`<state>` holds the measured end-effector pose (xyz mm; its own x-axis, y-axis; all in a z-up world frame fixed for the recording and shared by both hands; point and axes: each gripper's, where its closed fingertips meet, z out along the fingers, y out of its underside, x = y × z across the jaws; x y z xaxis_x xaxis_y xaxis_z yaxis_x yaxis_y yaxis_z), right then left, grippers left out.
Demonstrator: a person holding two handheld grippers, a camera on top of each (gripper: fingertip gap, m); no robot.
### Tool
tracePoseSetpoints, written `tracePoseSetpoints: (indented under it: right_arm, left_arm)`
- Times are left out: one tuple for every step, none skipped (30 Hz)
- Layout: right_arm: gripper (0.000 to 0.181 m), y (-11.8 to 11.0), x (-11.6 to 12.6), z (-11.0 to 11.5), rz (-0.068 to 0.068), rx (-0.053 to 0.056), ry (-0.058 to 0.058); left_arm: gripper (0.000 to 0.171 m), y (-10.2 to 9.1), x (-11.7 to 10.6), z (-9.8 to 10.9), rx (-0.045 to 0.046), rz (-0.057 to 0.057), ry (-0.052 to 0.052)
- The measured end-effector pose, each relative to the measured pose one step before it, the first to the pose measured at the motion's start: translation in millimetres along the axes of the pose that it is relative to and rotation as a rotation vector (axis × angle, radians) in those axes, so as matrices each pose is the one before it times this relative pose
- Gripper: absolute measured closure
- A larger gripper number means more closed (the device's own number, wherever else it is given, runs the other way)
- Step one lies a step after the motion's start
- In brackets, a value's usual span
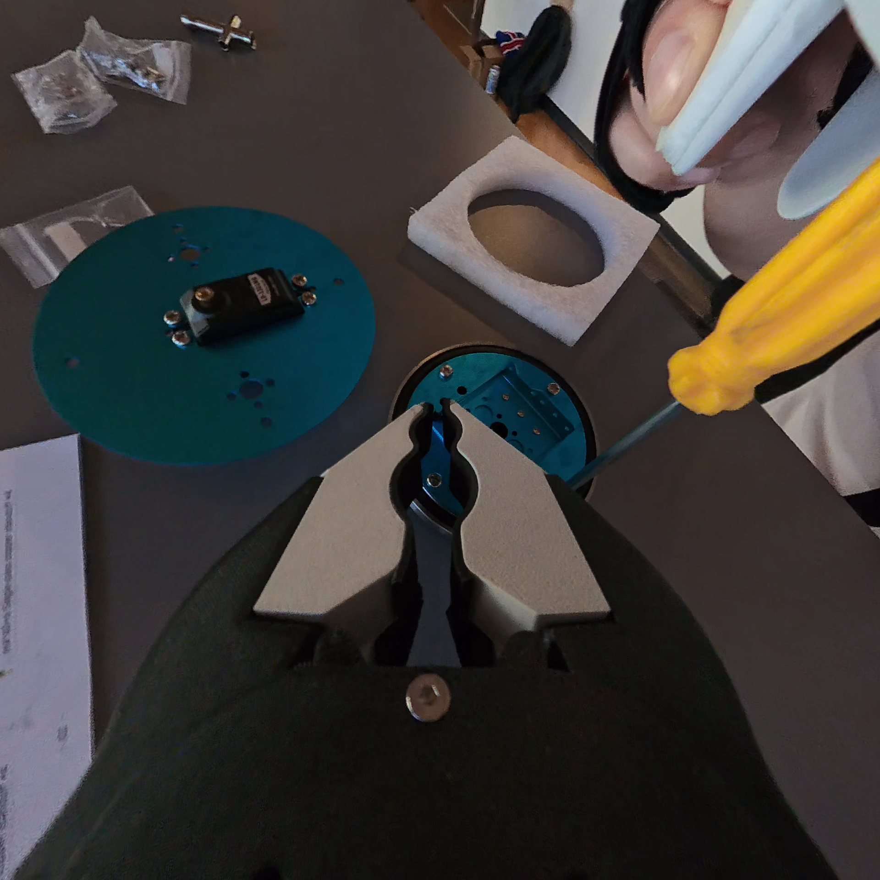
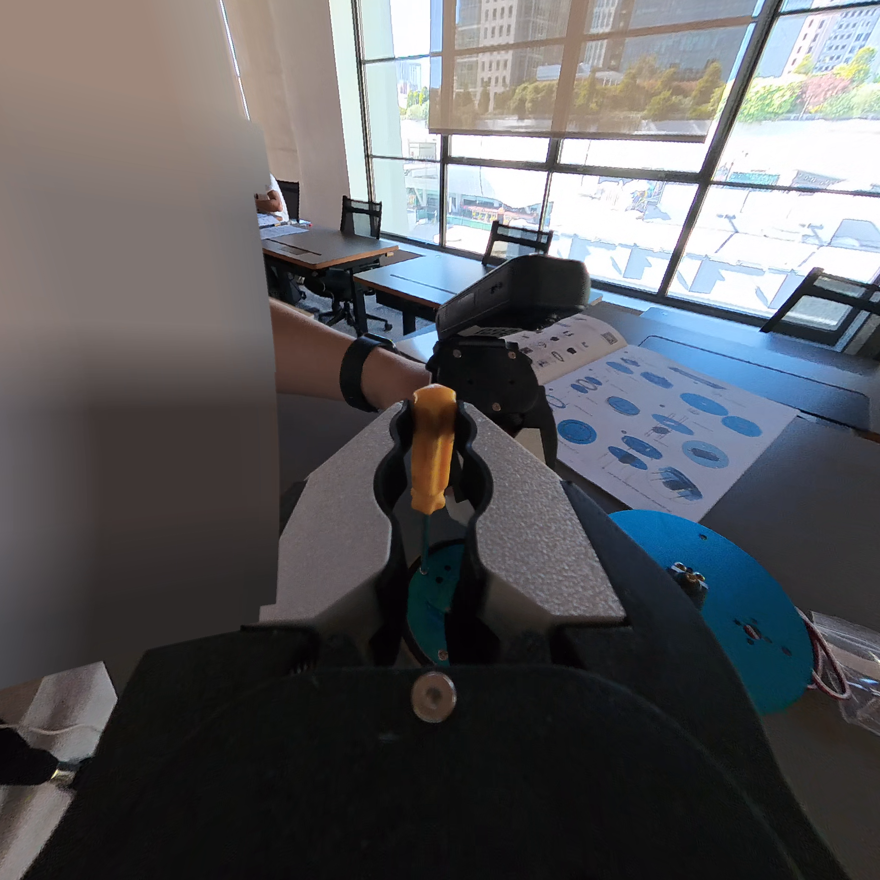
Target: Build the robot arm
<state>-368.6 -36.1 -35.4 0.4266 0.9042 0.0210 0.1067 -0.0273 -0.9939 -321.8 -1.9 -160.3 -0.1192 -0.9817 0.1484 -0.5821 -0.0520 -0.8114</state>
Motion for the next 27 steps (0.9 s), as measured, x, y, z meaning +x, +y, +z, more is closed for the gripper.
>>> tracePoseSetpoints:
  right_arm:
    - [0.164, -0.10, -0.10, 2.70, -0.0001, -0.0159, -0.0024]
    - [0.164, -0.10, -0.09, 2.62, -0.0069, -0.0158, 0.0035]
    - [0.164, -0.19, -0.53, 2.73, -0.0002, -0.0166, 0.0037]
    - [0.164, -0.25, -0.30, 2.60, 0.0011, -0.0166, 0.0074]
    - [0.164, -0.22, -0.03, 2.24, -0.0029, -0.0162, 0.0095]
    - [0.164, -0.13, 0.12, 2.26, -0.0047, -0.0143, 0.0119]
    - [0.164, -0.23, 0.14, 2.20, 0.0005, -0.0138, 0.0123]
    - [0.164, -0.10, 0.42, 2.06, 0.0014, -0.0141, 0.0147]
    - [0.164, -0.05, 0.85, 1.73, -0.0013, -0.0129, 0.0193]
    - [0.164, 0.04, 1.19, 1.01, -0.0027, -0.0110, 0.0221]
    - [0.164, 0.32, 1.32, 0.39, -0.0006, -0.0088, 0.0234]
    - [0.164, 0.26, 1.03, -0.31, -0.0001, -0.0069, 0.0215]
    - [0.164, 0.33, 0.44, -0.49, 0.0029, -0.0053, 0.0173]
    - [0.164, 0.25, 0.44, -0.64, -0.0003, -0.0045, 0.0175]
    - [0.164, 0.19, 0.42, -0.61, 0.0003, -0.0049, 0.0163]
    - [0.164, 0.25, 0.38, -0.42, 0.0015, -0.0039, 0.0146]
    - [0.164, 0.20, 0.96, -0.19, 0.0023, -0.0029, 0.0165]
    - [0.164, 0.22, 0.86, -0.01, 0.0033, -0.0017, 0.0149]
    - [0.164, 0.02, 0.47, 0.20, 0.0024, -0.0006, 0.0125]
    - [0.164, -0.15, -0.02, 0.35, 0.0010, 0.0009, 0.0114]
    - [0.164, -0.06, 0.40, 0.55, -0.0001, 0.0011, 0.0169]
    - [0.164, -0.18, -0.04, 0.35, -0.0048, 0.0006, 0.0196]
    - [0.164, -0.37, -1.10, 0.48, -0.0035, 0.0011, 0.0176]
    - [0.164, -0.53, -1.53, 0.39, -0.0034, 0.0024, 0.0197]
    - [0.163, -0.57, -1.49, 0.34, -0.0118, 0.0021, 0.0235]
    - [0.163, -0.82, -3.01, 0.50, -0.0129, 0.0030, 0.0126]
    - [0.164, -0.69, -3.16, 0.37, -0.0117, 0.0024, 0.0076]
  left_arm:
    - [0.168, 1.12, -0.56, -1.71, 0.00175, -0.0039, -0.0145]
    - [0.168, 0.88, -0.50, -1.48, 0.00347, -0.0092, -0.0097]
    - [0.168, 0.63, -0.42, -1.05, 0.00564, -0.0181, -0.0043]
    - [0.168, 0.39, -0.27, -0.62, 0.00700, -0.0185, -0.0021]
    - [0.168, 0.15, -0.20, -0.44, 0.00719, -0.0121, -0.0040]
    - [0.168, 0.03, -0.05, -0.02, 0.00698, -0.0078, -0.0061]
    - [0.168, -0.02, 0.02, -0.01, 0.00330, 0.0016, -0.0084]
    - [0.168, -0.03, -0.12, 0.08, -0.00135, 0.0059, -0.0110]
    - [0.168, 0.01, -0.17, -0.11, -0.00479, 0.0038, -0.0120]
    - [0.168, 0.20, -0.20, -0.32, -0.00592, 0.0026, -0.0114]
    - [0.168, 0.41, -0.63, -0.67, -0.00578, -0.0014, -0.0115]
    - [0.168, 0.56, -0.81, -0.90, -0.00257, -0.0064, -0.0122]
    - [0.168, 0.64, -0.93, -1.06, 0.00054, -0.0060, -0.0125]
    - [0.168, 0.64, -1.05, -1.25, 0.00162, -0.0051, -0.0114]
    - [0.168, 0.77, -1.00, -1.27, 0.00232, -0.0096, -0.0101]
    - [0.168, 0.70, -0.89, -1.26, 0.00255, -0.0159, -0.0108]
    - [0.168, 0.80, -0.70, -1.26, 0.00181, -0.0109, -0.0133]
    - [0.168, 0.92, -0.81, -1.47, 0.00006, -0.0037, -0.0183]
    - [0.168, 1.02, -0.89, -1.60, -0.00033, -0.0008, -0.0222]
    - [0.168, 1.09, -0.77, -1.71, -0.00156, -0.0008, -0.0228]
    - [0.168, 1.42, -0.69, -1.98, -0.00347, -0.0046, -0.0237]
    - [0.168, 1.24, -0.81, -1.79, -0.00013, -0.0039, -0.0257]
    - [0.168, 1.28, -0.60, -1.62, 0.00063, -0.0028, -0.0247]
    - [0.168, 1.22, -1.07, -1.84, -0.00009, -0.0200, -0.0255]
    - [0.168, 1.27, -1.39, -1.95, -0.00293, -0.0400, -0.0255]
    - [0.168, 0.99, -0.88, -1.66, 0.00210, -0.0198, -0.0191]
    - [0.168, 0.90, -0.64, -1.61, 0.00672, 0.0074, -0.0110]
